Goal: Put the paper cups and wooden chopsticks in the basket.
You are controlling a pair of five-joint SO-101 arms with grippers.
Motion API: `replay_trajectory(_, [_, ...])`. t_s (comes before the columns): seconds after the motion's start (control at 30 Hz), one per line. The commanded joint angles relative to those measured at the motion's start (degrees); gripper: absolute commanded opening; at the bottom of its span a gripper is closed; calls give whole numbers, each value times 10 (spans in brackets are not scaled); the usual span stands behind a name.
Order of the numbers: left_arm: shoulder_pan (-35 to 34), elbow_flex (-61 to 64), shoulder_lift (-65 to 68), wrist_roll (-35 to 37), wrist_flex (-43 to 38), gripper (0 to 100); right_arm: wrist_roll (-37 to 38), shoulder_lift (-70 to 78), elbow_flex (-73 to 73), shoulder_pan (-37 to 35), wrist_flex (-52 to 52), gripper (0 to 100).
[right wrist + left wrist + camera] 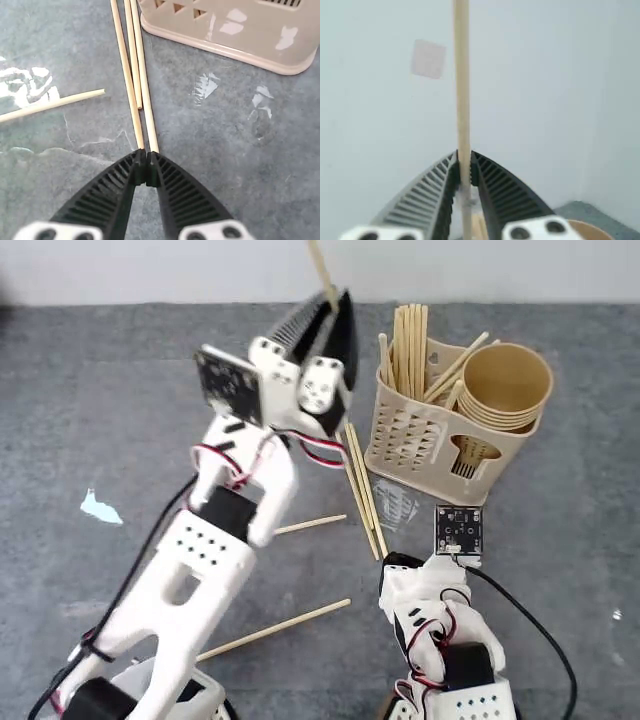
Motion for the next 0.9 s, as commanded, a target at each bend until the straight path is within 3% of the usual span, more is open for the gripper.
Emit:
replay_trajectory(0.0, [24,-3,25,9,-44,12,-3,-4,-2,5,-13,9])
replay_trajectory(0.23, [25,-82,151,76,-52,12,-3,-4,-2,5,-13,9])
replay_trajectory(0.57, [52,-124,245,74,-45,13,-3,-4,-2,5,-13,9])
replay_trajectory(0.87, [58,-170,193,96,209,126,-3,-4,-2,5,-13,9])
